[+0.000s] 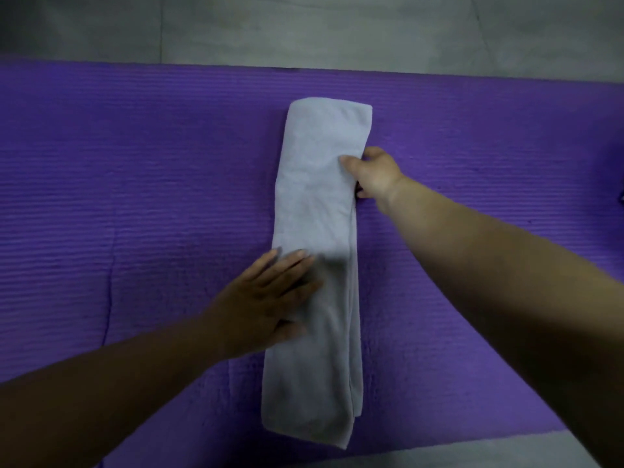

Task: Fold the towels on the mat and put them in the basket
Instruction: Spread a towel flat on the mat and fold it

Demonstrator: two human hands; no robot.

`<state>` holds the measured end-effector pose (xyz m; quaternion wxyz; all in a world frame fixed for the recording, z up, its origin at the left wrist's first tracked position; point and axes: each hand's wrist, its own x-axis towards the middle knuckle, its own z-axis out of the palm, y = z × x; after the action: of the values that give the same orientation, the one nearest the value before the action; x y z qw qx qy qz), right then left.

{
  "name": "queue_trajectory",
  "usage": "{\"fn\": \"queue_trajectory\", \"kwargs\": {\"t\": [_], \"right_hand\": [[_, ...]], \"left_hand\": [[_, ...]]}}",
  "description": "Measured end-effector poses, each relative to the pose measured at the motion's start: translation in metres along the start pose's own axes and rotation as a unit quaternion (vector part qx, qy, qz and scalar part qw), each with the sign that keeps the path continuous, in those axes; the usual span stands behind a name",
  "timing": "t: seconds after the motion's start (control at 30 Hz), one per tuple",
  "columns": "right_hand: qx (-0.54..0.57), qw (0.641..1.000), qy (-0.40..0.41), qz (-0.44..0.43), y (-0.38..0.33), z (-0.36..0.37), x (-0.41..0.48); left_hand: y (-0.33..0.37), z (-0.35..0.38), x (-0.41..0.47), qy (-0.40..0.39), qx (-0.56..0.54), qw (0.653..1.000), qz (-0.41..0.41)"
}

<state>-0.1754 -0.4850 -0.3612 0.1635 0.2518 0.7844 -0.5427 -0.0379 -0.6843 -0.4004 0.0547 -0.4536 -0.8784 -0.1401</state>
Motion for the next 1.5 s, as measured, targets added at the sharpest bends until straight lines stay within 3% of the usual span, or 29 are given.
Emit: {"fn": "queue_trajectory", "kwargs": {"t": [0.2, 0.33, 0.43, 0.53, 0.63, 0.8, 0.87, 0.9, 0.93, 0.97, 1.03, 1.07, 1.13, 1.23, 1.33, 1.5], "right_hand": [[0.023, 0.993, 0.060, -0.094, -0.010, 0.005, 0.014], [0.020, 0.986, 0.045, -0.157, -0.030, 0.004, 0.019], [-0.021, 0.991, 0.034, -0.131, -0.034, 0.004, 0.024], [0.000, 0.999, 0.013, -0.048, -0.021, 0.000, 0.021], [0.033, 0.997, -0.066, -0.009, -0.009, -0.011, -0.001], [-0.045, 0.981, -0.177, 0.068, 0.043, -0.035, -0.068], [-0.080, 0.986, -0.137, 0.047, 0.074, -0.035, -0.098], [-0.126, 0.988, -0.083, -0.028, 0.088, -0.034, -0.110], [-0.201, 0.967, -0.023, -0.155, 0.099, -0.035, -0.121], [-0.274, 0.914, 0.013, -0.300, 0.109, -0.036, -0.131], [-0.362, 0.770, -0.034, -0.524, 0.128, -0.035, -0.148], [-0.386, 0.720, -0.078, -0.572, 0.136, -0.032, -0.157], [-0.434, 0.658, -0.137, -0.599, 0.149, -0.027, -0.167], [-0.527, 0.631, -0.157, -0.547, 0.157, -0.031, -0.173], [-0.557, 0.638, -0.160, -0.507, 0.157, -0.031, -0.177], [-0.552, 0.622, -0.162, -0.531, 0.151, -0.019, -0.163]], "left_hand": [[0.009, 0.000, 0.005, -0.011, 0.037, 0.999, -0.017], [0.014, 0.002, 0.006, -0.023, 0.023, 0.999, -0.026], [0.019, 0.003, 0.013, -0.070, 0.024, 0.996, -0.041], [0.020, 0.006, 0.017, -0.101, 0.031, 0.993, -0.047], [0.020, 0.011, 0.014, -0.084, 0.040, 0.995, -0.039], [0.015, 0.003, 0.021, -0.086, -0.006, 0.996, -0.030], [0.006, -0.006, 0.026, -0.061, -0.015, 0.998, -0.030], [0.001, -0.009, 0.027, -0.049, -0.012, 0.998, -0.024], [-0.005, -0.012, 0.030, -0.047, 0.000, 0.999, -0.021], [-0.010, -0.014, 0.034, -0.053, 0.020, 0.998, -0.022], [-0.014, -0.019, 0.051, -0.091, 0.050, 0.994, -0.022], [-0.011, -0.021, 0.061, -0.129, 0.053, 0.990, -0.021], [-0.004, -0.019, 0.081, -0.202, 0.064, 0.977, -0.016], [-0.002, -0.009, 0.100, -0.307, 0.061, 0.949, -0.038], [-0.006, -0.002, 0.104, -0.316, 0.044, 0.947, -0.036], [-0.009, -0.001, 0.107, -0.318, 0.046, 0.946, -0.027]]}}
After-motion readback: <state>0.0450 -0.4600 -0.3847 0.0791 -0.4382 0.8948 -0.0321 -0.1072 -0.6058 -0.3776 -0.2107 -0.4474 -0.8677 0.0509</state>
